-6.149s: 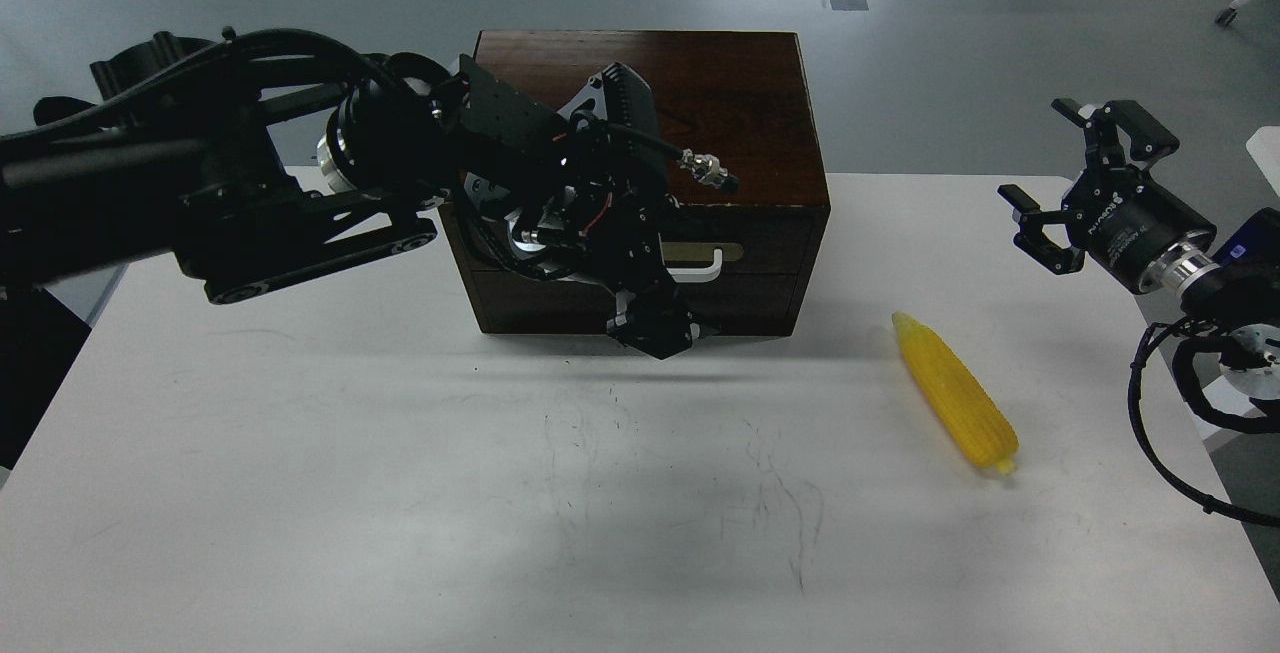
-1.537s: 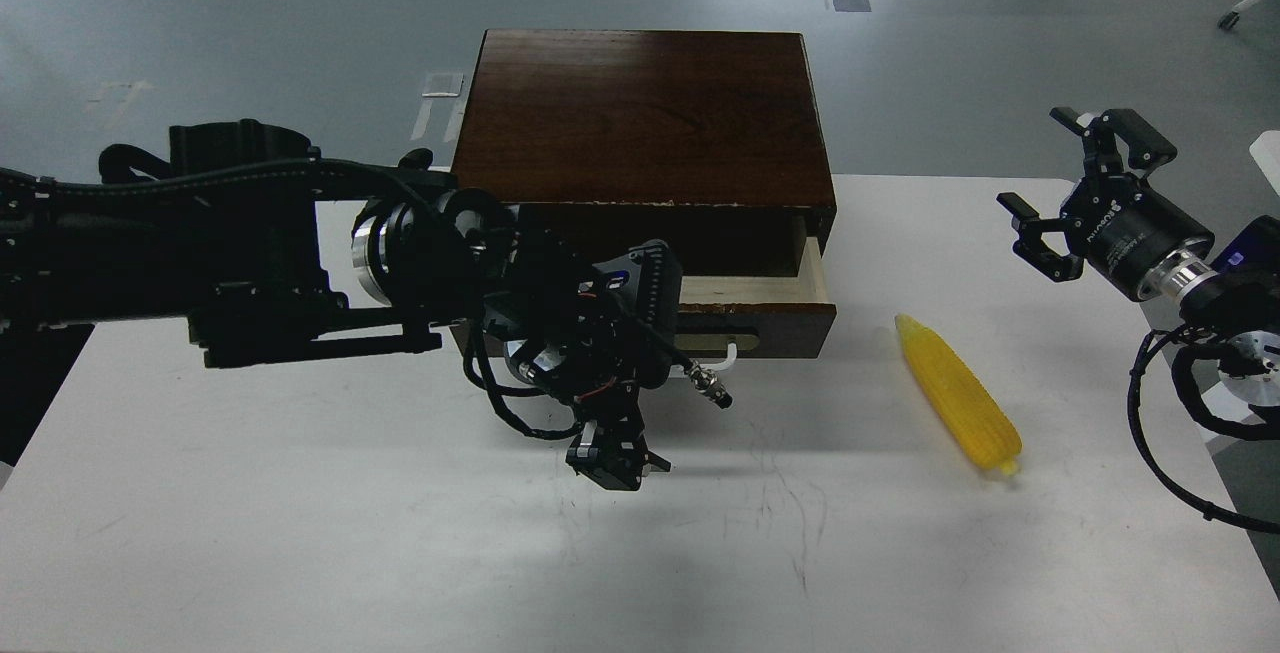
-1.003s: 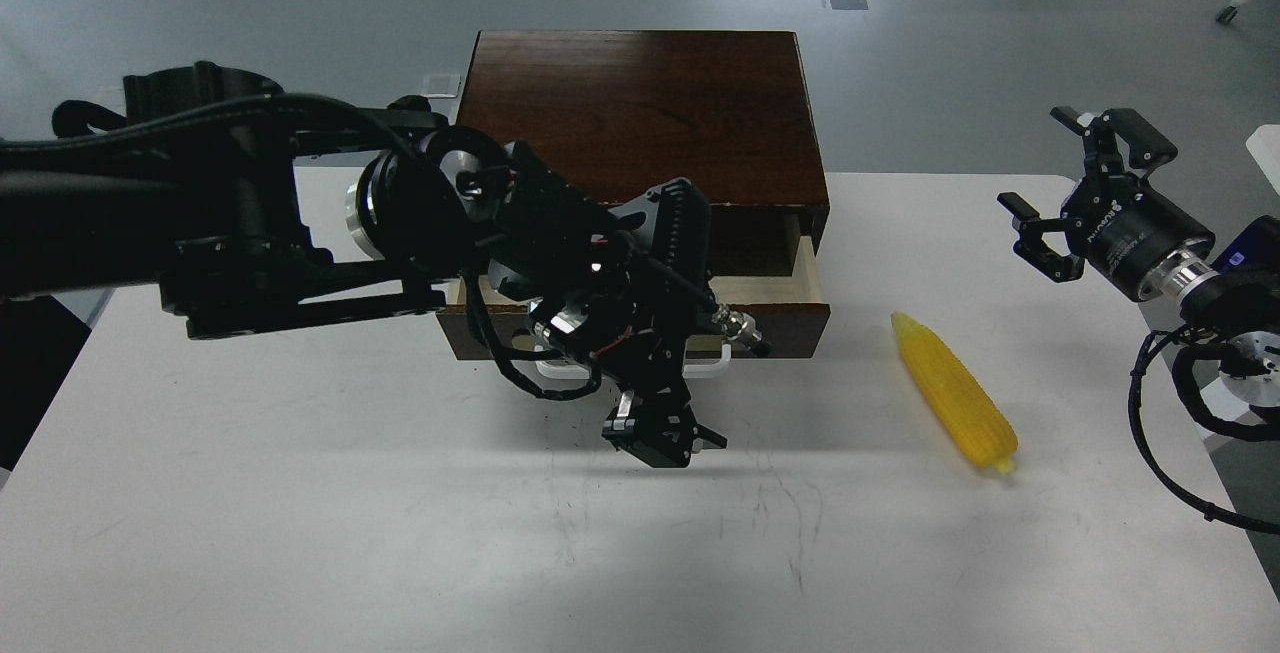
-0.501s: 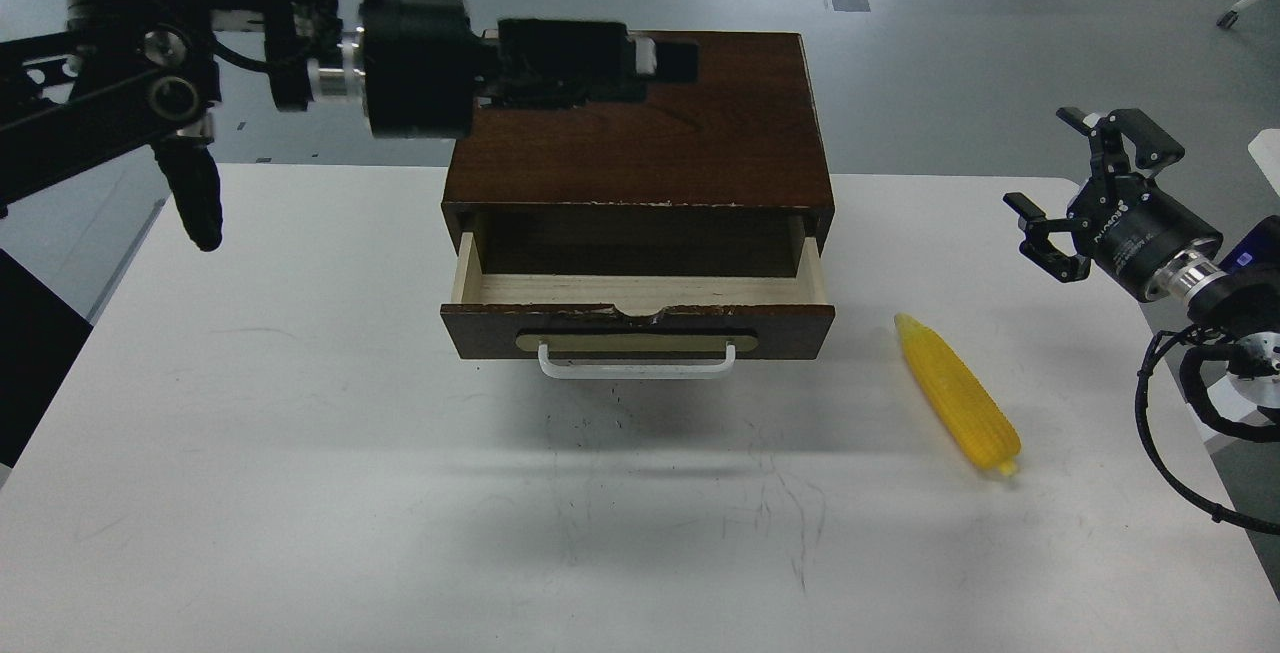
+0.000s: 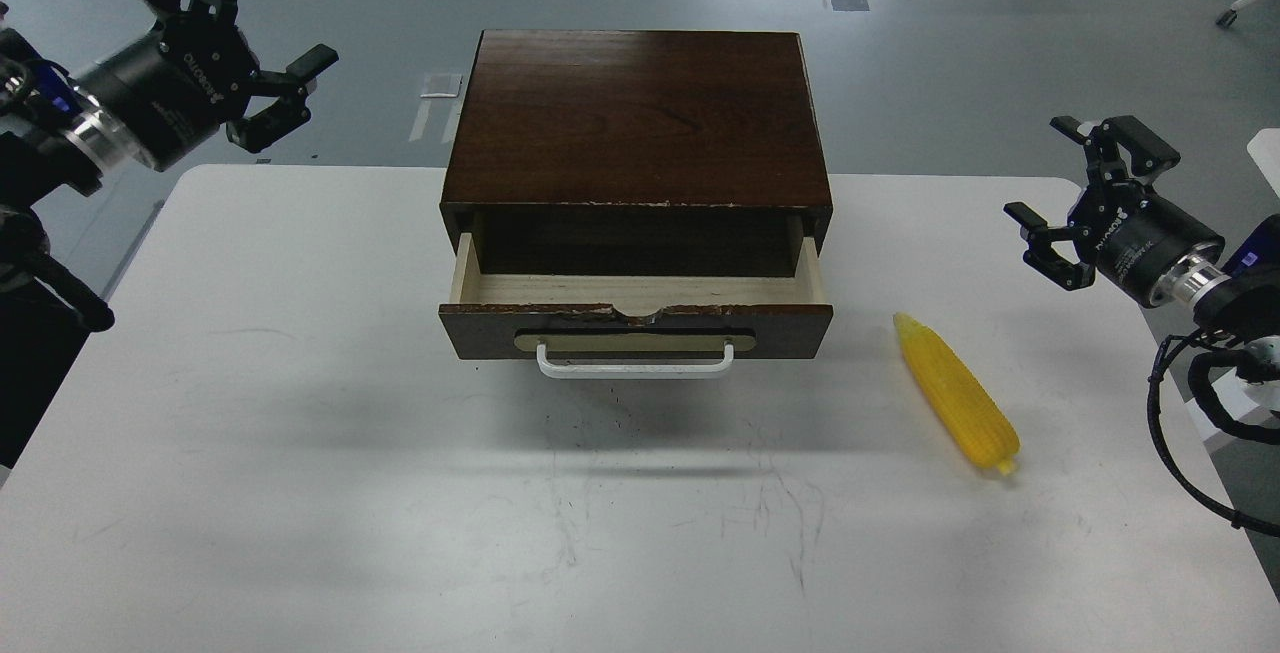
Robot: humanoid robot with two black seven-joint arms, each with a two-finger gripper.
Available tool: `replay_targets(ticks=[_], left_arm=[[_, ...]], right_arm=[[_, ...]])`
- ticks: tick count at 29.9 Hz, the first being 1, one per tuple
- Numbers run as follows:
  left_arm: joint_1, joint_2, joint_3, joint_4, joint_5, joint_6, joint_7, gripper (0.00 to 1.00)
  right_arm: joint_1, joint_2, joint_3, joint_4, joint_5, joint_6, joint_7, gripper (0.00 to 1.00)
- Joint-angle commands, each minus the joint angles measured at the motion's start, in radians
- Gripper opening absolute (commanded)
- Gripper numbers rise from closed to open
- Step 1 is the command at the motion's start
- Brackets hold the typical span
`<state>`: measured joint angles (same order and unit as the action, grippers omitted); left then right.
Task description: Put corn in drawer with both arms
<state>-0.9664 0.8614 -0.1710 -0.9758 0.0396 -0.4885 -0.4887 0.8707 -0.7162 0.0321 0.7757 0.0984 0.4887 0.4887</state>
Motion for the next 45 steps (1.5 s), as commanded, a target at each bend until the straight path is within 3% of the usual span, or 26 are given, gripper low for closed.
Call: replay_targets(ticks=[1,7,12,13,18,23,35,45], left_arm=[[0.061,-0.019,-0.007,0.032,-0.038,0.0,0.0,0.98],[0.107,-0.059,-0.081,0.068,-0.04,0.0,0.0,0.98],[0.123,-0.07,-0.105,0.068,-0.04,0.0,0.0,0.98],[0.123,-0.07,-0.105,0.068,-0.04,0.0,0.0,0.98],[0.126,-0.078,-0.107,0.066,-0.04,0.0,0.0,0.98],[0.129,-0.078,-0.107,0.065,-0.038,0.0,0.0,0.98],[0.138,-0.099,-0.105,0.065,-0.029,0.0,0.0,0.98],[0.138,-0.096,-0.107,0.065,-0.029,0.0,0.0,0.98]], right_arm=[[0.013,-0.028,0.0,0.017,-0.078,0.0,0.0,1.0],[0.102,-0.088,-0.001,0.065,-0.356,0.0,0.0,1.0],[0.224,-0.147,-0.012,0.126,-0.734,0.0,0.0,1.0],[0.225,-0.147,-0.012,0.126,-0.735,0.0,0.0,1.0],[0.306,-0.146,-0.073,0.197,-1.154,0.0,0.0,1.0],[0.323,-0.123,-0.145,0.217,-1.367,0.0,0.0,1.0],[0.318,-0.022,-0.374,0.186,-1.451,0.0,0.0,1.0],[0.309,0.073,-0.408,0.102,-1.451,0.0,0.0,0.98]])
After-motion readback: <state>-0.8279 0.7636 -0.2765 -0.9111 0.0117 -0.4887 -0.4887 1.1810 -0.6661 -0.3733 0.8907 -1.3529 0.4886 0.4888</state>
